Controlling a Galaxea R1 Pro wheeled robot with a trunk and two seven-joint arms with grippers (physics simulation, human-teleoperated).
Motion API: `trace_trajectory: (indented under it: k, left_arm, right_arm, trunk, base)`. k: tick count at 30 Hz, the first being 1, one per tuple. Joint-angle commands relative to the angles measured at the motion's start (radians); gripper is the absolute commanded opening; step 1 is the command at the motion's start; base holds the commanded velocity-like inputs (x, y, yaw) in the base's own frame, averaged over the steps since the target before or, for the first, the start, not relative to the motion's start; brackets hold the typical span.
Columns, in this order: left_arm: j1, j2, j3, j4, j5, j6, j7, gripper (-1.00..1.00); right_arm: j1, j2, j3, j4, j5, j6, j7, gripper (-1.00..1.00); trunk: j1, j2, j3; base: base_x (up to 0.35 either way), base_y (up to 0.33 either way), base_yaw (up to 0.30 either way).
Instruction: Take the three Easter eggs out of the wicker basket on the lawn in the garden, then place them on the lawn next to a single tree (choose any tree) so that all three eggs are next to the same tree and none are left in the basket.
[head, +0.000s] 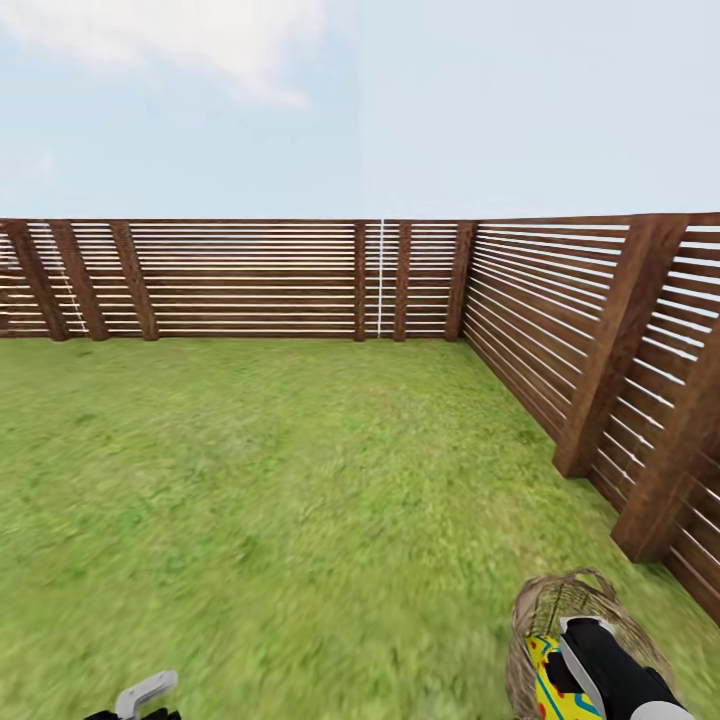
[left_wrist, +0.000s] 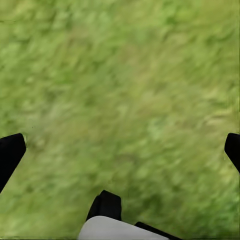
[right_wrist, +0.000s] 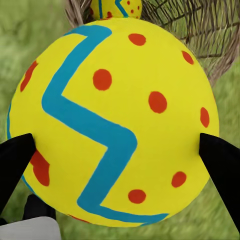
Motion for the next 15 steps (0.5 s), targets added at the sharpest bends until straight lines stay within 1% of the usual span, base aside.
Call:
trace_trajectory:
  k: [1, 6, 7, 9, 12, 15]
  left_arm:
    - [-0.001, 0.000, 0.005, -0.001, 0.008, 0.006, -0.002, 1.00]
    - [-0.001, 0.000, 0.005, -0.001, 0.008, 0.006, -0.002, 1.00]
    - [-0.001, -0.001, 0.005, -0.001, 0.008, 0.006, -0.002, 1.00]
    - [-0.001, -0.002, 0.006, -0.001, 0.009, 0.005, -0.002, 1.00]
    - [-0.001, -0.002, 0.005, -0.001, 0.009, 0.005, -0.002, 1.00]
    - [-0.001, -0.010, 0.005, -0.001, 0.009, 0.005, -0.002, 1.00]
  right_arm:
    - [0.000, 0.000, -0.002, -0.002, 0.001, 0.005, -0.002, -1.00]
    - [0.000, 0.000, -0.002, -0.002, -0.001, 0.006, -0.002, -1.00]
    - [0.000, 0.001, -0.002, -0.002, -0.001, 0.006, -0.002, -1.00]
    - [0.000, 0.000, -0.002, -0.002, -0.001, 0.006, -0.002, -1.00]
    - [0.000, 0.001, -0.001, -0.002, -0.001, 0.006, -0.002, -1.00]
    - [0.000, 0.002, 0.001, -0.002, 0.000, 0.006, -0.002, -1.00]
  trunk:
    - [-0.001, -0.001, -0.001]
    - [-0.001, -0.001, -0.001]
    - [-0.001, -0.001, -0.001]
    - [-0.001, -0.001, -0.001]
    - [-0.001, -0.001, -0.001]
    - [-0.001, -0.001, -0.001]
  base:
    - [-0.343, 0.000, 0.295]
    - [-0.339, 0.000, 0.265]
    - [-0.161, 0.000, 0.277]
    - [0.164, 0.000, 0.136]
    - [0.304, 0.000, 0.020]
    - [0.327, 0.000, 0.202]
